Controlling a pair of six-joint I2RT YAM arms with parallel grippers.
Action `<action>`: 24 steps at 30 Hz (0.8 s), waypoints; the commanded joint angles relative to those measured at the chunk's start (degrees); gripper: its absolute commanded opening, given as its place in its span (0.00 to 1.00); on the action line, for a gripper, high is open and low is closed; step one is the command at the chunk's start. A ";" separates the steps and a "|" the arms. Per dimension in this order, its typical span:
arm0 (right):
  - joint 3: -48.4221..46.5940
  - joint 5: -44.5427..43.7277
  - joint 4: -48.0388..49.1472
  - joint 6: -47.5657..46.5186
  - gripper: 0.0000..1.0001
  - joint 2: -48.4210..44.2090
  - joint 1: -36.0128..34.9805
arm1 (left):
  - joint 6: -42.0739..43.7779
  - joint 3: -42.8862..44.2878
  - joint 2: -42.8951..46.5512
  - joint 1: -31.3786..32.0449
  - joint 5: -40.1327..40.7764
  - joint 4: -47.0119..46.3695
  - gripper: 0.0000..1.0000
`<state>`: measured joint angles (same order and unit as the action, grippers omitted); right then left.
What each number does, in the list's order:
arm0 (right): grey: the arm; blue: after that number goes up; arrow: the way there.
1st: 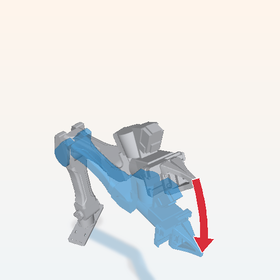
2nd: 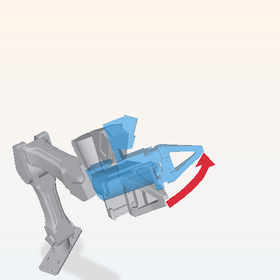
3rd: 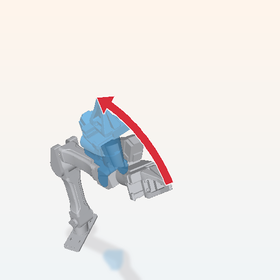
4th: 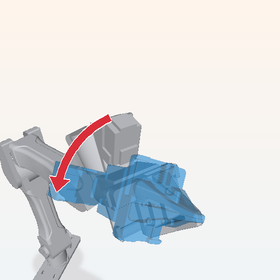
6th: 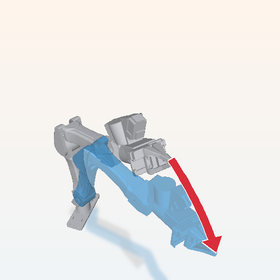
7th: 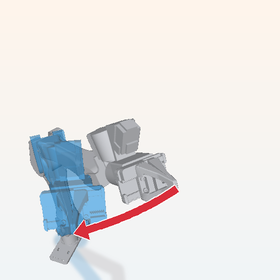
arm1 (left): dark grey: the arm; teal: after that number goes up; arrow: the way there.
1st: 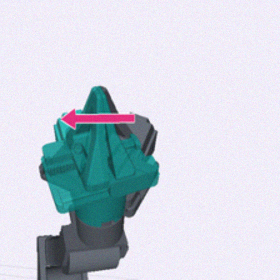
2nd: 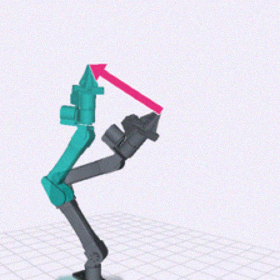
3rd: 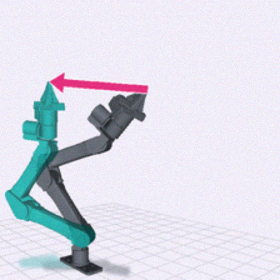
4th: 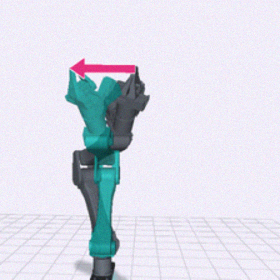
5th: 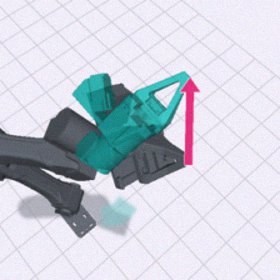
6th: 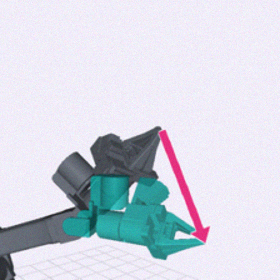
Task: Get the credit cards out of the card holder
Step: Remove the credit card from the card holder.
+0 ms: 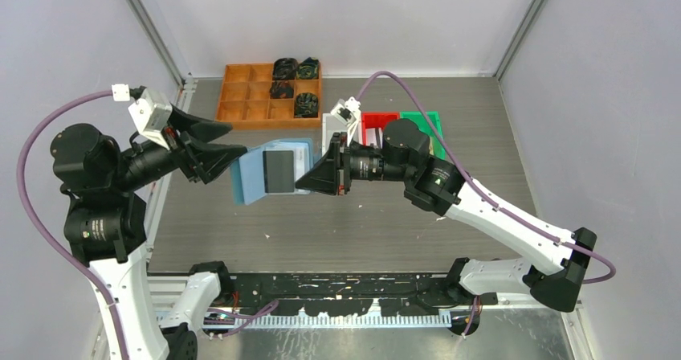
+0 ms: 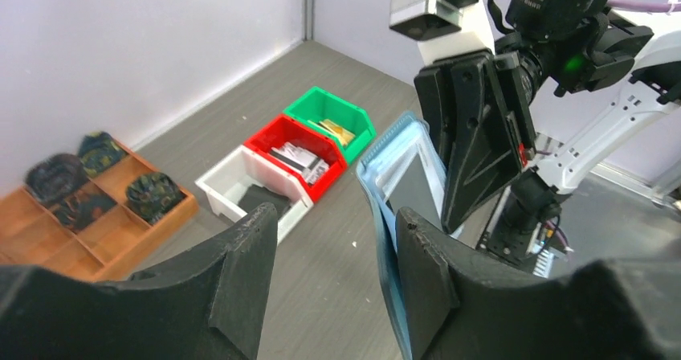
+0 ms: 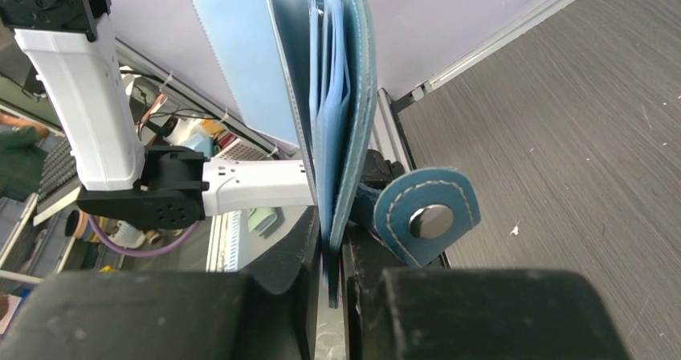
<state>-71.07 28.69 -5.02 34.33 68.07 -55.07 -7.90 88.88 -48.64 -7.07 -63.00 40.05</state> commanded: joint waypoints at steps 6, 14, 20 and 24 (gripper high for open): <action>-4.95 5.37 3.12 -0.27 0.01 -0.04 -0.29 | 6.62 6.43 -2.26 0.05 -3.04 -1.08 0.58; -6.22 4.98 1.80 -0.99 0.01 0.71 -0.19 | 8.99 5.33 -1.55 0.05 -5.40 11.69 0.65; -7.33 3.44 -1.01 -3.07 0.01 1.10 -0.15 | 2.05 4.12 0.62 0.04 -3.37 10.29 0.70; -7.81 2.98 -1.56 -3.52 0.01 1.03 -0.22 | 3.66 2.96 1.49 0.05 -1.08 11.50 0.82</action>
<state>-75.05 32.58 -9.58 32.18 69.89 -55.18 -4.03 92.97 -48.31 -7.07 -66.06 50.33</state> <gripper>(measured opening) 0.176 0.789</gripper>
